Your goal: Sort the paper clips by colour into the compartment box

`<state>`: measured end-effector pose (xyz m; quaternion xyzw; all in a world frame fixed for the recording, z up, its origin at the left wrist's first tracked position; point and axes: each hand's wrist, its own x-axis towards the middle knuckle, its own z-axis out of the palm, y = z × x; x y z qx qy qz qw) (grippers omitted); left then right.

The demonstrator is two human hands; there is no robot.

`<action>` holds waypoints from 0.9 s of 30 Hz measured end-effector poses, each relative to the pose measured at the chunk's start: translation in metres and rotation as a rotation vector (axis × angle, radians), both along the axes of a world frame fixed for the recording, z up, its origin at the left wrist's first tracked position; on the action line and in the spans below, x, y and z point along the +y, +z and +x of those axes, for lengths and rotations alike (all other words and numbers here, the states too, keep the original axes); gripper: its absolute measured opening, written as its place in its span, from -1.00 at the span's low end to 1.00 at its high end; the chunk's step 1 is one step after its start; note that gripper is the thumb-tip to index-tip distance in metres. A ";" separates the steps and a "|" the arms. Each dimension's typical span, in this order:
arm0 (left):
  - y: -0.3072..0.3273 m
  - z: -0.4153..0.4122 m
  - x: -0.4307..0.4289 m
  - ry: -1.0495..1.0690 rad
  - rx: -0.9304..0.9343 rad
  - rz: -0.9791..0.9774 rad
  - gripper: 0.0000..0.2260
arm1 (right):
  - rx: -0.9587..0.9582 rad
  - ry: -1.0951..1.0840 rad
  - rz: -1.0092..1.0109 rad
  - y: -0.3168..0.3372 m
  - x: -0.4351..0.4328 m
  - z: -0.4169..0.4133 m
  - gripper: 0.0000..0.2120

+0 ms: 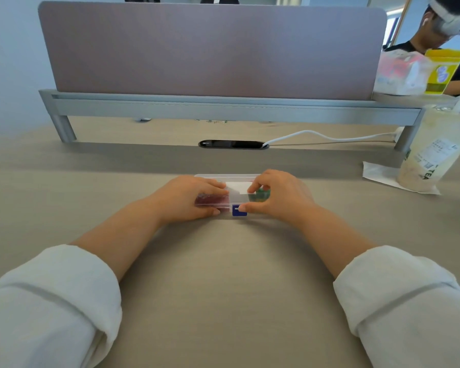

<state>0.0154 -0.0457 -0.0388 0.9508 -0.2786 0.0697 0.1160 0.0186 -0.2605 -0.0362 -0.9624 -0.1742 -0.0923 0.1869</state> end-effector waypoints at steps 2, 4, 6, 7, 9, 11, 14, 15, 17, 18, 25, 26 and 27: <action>0.000 0.000 0.000 0.005 -0.002 -0.008 -0.61 | -0.010 0.000 -0.045 0.003 0.001 -0.002 -0.60; 0.000 0.000 -0.001 0.005 -0.006 -0.013 -0.61 | -0.026 -0.003 -0.098 0.005 0.003 -0.004 -0.59; 0.000 0.000 -0.001 0.011 -0.010 -0.013 -0.61 | -0.041 -0.001 -0.161 0.007 0.006 -0.006 -0.59; 0.000 0.000 -0.002 0.017 -0.010 -0.018 -0.62 | -0.052 0.001 -0.199 0.007 0.009 -0.006 -0.59; 0.000 0.001 -0.002 0.024 -0.011 -0.019 -0.63 | -0.071 0.002 -0.265 0.007 0.013 -0.007 -0.59; -0.002 0.001 -0.002 0.024 -0.020 -0.009 -0.63 | -0.077 0.001 -0.285 0.007 0.014 -0.007 -0.59; -0.006 0.002 -0.004 0.036 -0.087 0.039 -0.65 | -0.064 0.016 -0.266 0.005 0.011 -0.006 -0.60; -0.008 0.001 -0.005 0.045 -0.139 0.050 -0.67 | -0.063 0.023 -0.263 0.004 0.009 -0.006 -0.60; -0.010 -0.001 -0.007 0.077 -0.271 0.053 -0.76 | -0.074 0.022 -0.249 0.002 0.005 -0.005 -0.63; -0.010 -0.001 -0.008 0.091 -0.329 0.057 -0.82 | -0.088 0.012 -0.248 0.002 0.004 -0.004 -0.66; -0.008 0.000 -0.017 0.198 -0.343 0.073 -0.85 | -0.174 -0.073 -0.286 -0.008 0.007 0.004 -0.80; -0.007 0.002 -0.019 0.223 -0.313 0.076 -0.83 | -0.161 -0.077 -0.285 -0.010 0.007 0.008 -0.77; -0.008 0.006 -0.021 0.251 -0.269 0.082 -0.78 | -0.139 -0.085 -0.290 -0.012 0.007 0.012 -0.74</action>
